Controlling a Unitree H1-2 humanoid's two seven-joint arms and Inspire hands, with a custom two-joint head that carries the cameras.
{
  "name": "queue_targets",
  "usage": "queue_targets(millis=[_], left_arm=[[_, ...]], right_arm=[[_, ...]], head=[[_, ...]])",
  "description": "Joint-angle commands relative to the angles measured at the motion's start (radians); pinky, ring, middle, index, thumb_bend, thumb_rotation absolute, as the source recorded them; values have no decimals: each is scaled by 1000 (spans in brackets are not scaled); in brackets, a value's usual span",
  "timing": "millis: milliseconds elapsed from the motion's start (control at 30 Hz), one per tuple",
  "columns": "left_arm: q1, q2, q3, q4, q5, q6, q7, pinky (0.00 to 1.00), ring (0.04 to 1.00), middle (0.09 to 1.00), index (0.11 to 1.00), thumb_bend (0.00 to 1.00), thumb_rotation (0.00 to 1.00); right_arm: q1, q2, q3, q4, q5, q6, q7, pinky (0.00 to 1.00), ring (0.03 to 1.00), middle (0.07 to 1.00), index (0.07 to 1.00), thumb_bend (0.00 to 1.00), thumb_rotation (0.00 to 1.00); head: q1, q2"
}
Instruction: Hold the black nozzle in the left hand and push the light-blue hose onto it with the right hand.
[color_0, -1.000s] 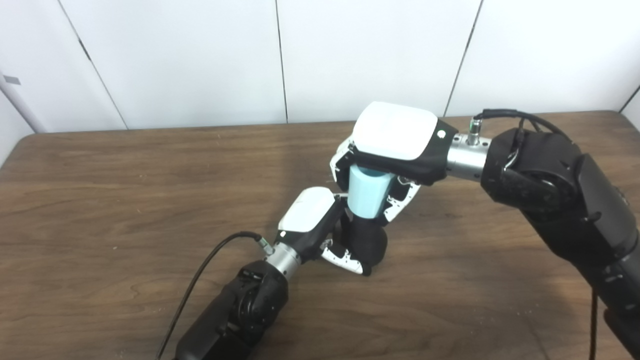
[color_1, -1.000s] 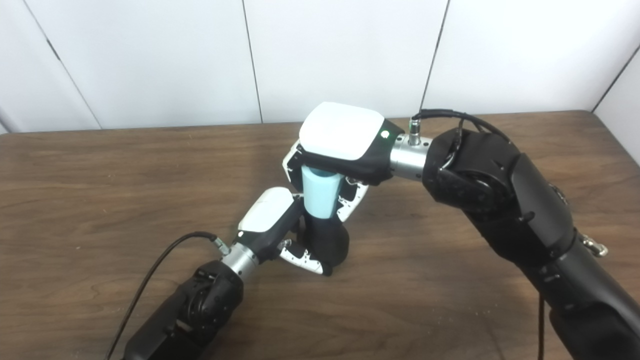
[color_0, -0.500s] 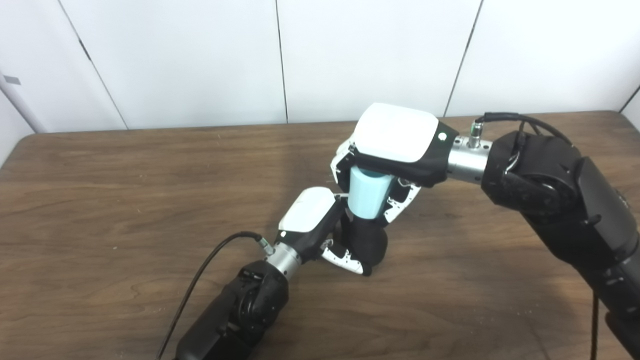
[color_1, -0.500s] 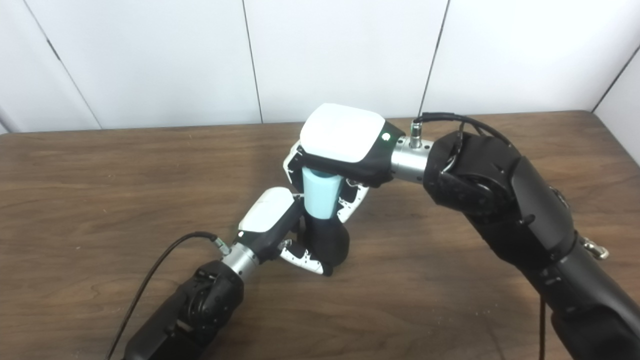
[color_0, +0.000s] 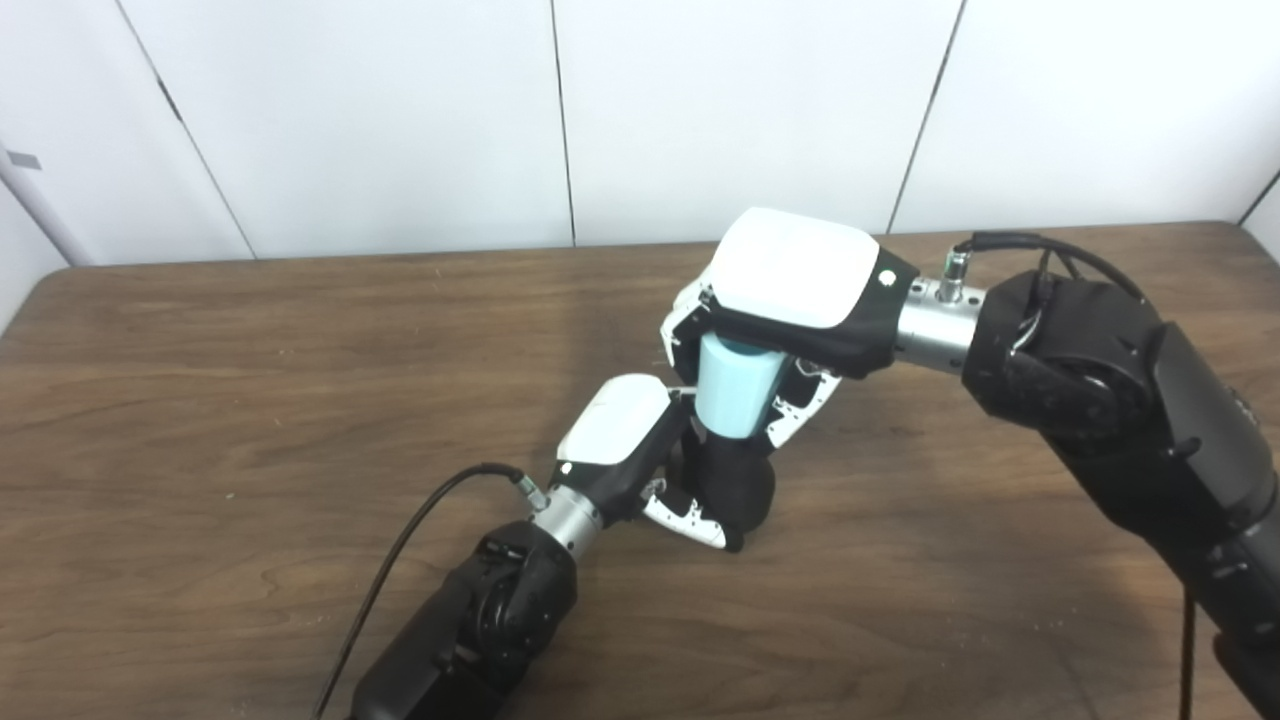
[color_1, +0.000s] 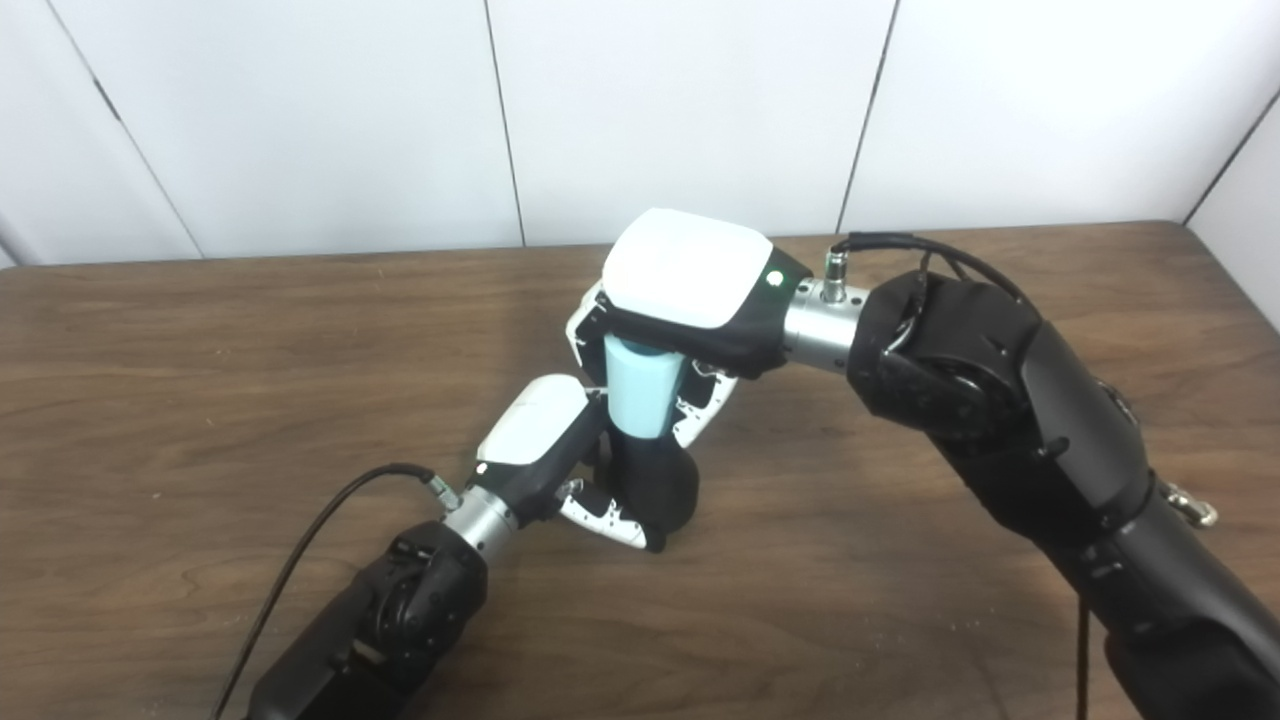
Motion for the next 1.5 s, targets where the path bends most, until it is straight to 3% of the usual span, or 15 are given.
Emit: queue_targets(millis=[0,333,533,667,933,1233,1467], left_arm=[[67,10,-70,53,9,48,-161,456,451,480,480,527,0],[66,8,-70,51,12,57,-167,454,457,484,476,527,0],[69,8,-70,51,13,54,-164,438,448,483,477,527,0],[70,6,-72,52,15,53,-161,456,453,483,477,527,0],[71,6,-70,55,14,47,-158,469,456,482,478,527,0],[72,6,-68,53,15,45,-160,461,454,483,477,527,0],[73,9,-64,49,12,47,-169,472,475,490,470,527,0]], right_arm=[[24,-27,58,21,-29,-30,75,402,431,552,461,513,0],[-46,-75,88,38,41,-44,128,446,441,550,459,513,0],[-106,-96,123,30,88,-9,211,427,436,557,463,512,0],[-128,-102,137,23,100,10,256,343,461,570,473,493,0],[-150,-115,146,29,111,23,299,369,486,534,457,497,0],[-155,-129,137,19,120,38,306,370,504,540,449,496,0],[-97,-126,95,21,120,9,222,329,462,566,478,492,0]], head=[[0,1],[-2,-2],[-3,-1],[-4,0],[-5,-2],[-4,-2],[-5,-1]])
